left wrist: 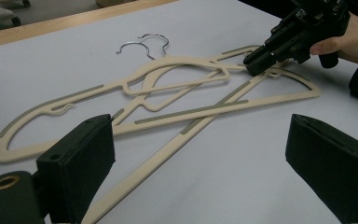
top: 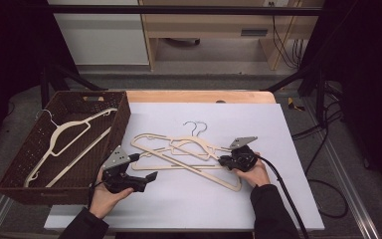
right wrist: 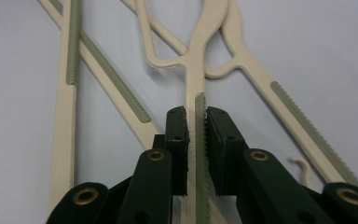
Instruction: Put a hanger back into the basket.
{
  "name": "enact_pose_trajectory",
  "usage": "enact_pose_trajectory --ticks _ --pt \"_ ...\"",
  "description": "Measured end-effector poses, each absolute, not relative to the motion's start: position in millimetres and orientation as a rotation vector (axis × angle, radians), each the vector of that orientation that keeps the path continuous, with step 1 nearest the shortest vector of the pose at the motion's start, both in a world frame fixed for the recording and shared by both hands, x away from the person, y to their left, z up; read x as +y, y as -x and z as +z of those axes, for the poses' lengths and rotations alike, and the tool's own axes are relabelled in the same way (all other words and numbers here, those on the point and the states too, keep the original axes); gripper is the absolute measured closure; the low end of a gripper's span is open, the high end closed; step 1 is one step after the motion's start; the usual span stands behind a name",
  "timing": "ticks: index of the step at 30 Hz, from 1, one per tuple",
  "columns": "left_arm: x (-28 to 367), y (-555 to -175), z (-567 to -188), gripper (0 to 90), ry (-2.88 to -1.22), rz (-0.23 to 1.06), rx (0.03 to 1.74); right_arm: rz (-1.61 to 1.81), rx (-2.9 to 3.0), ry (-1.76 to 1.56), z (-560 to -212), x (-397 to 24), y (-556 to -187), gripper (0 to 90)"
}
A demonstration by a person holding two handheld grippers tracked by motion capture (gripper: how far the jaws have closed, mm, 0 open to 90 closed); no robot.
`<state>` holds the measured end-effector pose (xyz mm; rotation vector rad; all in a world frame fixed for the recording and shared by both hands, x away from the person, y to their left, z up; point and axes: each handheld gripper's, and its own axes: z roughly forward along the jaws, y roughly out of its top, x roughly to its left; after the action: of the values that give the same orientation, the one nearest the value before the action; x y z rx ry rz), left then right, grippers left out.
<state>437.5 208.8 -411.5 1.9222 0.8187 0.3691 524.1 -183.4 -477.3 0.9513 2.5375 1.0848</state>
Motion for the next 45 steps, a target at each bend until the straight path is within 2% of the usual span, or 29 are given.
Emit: enact_pose_trajectory --ticks 13,25,37,45 --pt "180.3 -461.7 -397.5 8.5 -1.956 0.356 0.802 1.091 2.498 -0.886 -450.4 -188.8 -504.6 80.0" --pt "143.5 -509.1 -408.4 12.0 -2.068 0.349 0.823 1.115 2.485 -0.781 -428.0 -188.0 -479.6 80.1" --pt "113.5 -548.7 -425.6 25.1 -2.194 0.4 0.79 1.112 2.49 -0.759 -425.8 -188.0 -477.1 80.0" --pt "98.1 -562.3 -436.4 38.5 -2.267 0.423 0.744 1.106 2.487 -0.753 -423.4 -187.2 -474.7 80.0"
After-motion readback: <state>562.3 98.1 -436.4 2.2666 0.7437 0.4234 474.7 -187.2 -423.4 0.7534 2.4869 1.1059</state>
